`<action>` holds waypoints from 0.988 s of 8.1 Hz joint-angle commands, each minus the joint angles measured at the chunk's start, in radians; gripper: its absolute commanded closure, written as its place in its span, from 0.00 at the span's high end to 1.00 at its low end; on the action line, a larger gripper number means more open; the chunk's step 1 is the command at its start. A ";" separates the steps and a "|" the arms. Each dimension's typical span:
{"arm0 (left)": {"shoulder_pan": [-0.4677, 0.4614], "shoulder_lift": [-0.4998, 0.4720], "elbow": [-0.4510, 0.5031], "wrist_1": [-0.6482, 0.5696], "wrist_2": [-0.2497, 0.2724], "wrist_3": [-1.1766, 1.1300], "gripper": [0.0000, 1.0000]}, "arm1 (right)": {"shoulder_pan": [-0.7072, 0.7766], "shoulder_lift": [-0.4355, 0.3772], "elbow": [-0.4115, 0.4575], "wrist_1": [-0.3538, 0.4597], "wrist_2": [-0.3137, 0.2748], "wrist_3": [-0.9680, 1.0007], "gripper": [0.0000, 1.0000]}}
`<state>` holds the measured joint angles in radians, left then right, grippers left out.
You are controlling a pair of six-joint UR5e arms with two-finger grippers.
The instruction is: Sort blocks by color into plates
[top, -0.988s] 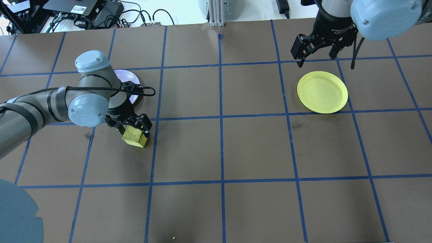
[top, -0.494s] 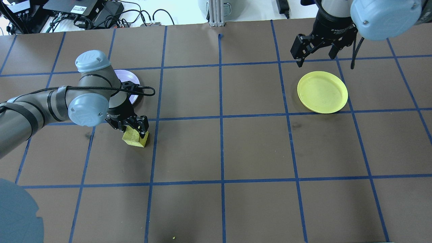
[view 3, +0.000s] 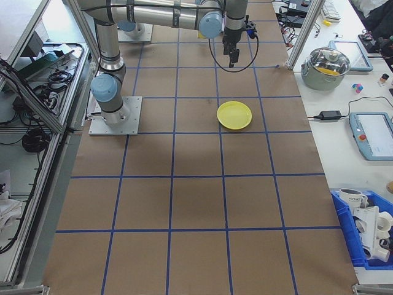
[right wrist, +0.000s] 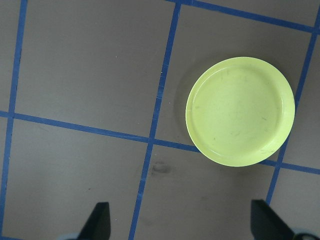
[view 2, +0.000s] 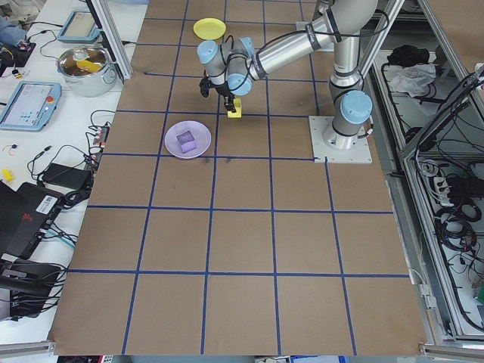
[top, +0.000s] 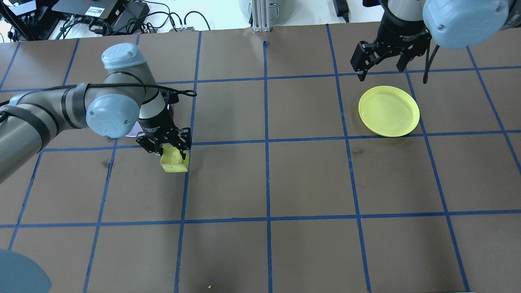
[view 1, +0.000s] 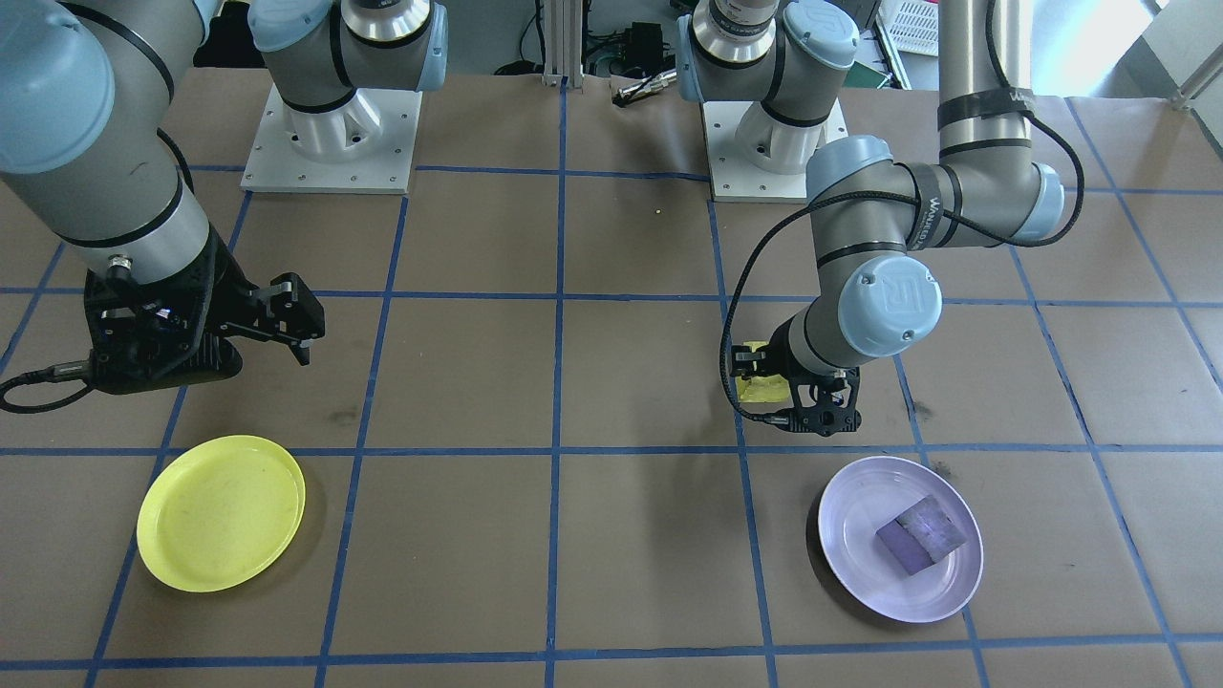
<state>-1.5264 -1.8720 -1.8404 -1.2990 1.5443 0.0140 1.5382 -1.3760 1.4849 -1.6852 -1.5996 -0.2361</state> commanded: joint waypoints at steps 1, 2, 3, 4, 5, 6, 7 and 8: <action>-0.157 -0.012 0.153 -0.110 -0.073 -0.253 0.00 | 0.000 0.000 0.000 0.002 -0.016 -0.005 1.00; -0.232 -0.015 0.165 -0.102 -0.093 -0.291 0.00 | 0.000 0.000 0.005 0.013 -0.016 -0.003 1.00; -0.297 -0.022 0.171 -0.073 -0.155 -0.324 0.00 | 0.000 0.002 0.015 -0.001 -0.016 -0.015 1.00; -0.354 -0.033 0.171 0.011 -0.174 -0.328 0.00 | -0.001 0.008 0.017 -0.002 -0.011 -0.008 1.00; -0.421 -0.045 0.173 0.029 -0.171 -0.342 0.00 | -0.004 0.009 0.015 -0.004 -0.014 0.001 1.00; -0.481 -0.068 0.171 0.096 -0.164 -0.391 0.00 | -0.009 0.008 0.015 -0.004 -0.013 -0.017 1.00; -0.536 -0.093 0.170 0.118 -0.161 -0.419 0.00 | -0.021 0.008 0.015 0.002 -0.004 -0.031 1.00; -0.567 -0.113 0.171 0.166 -0.162 -0.440 0.00 | -0.041 0.008 0.017 0.012 0.000 -0.038 1.00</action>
<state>-2.0120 -1.9460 -1.6696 -1.2104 1.3813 -0.3778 1.5241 -1.3685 1.5003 -1.6854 -1.6081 -0.2565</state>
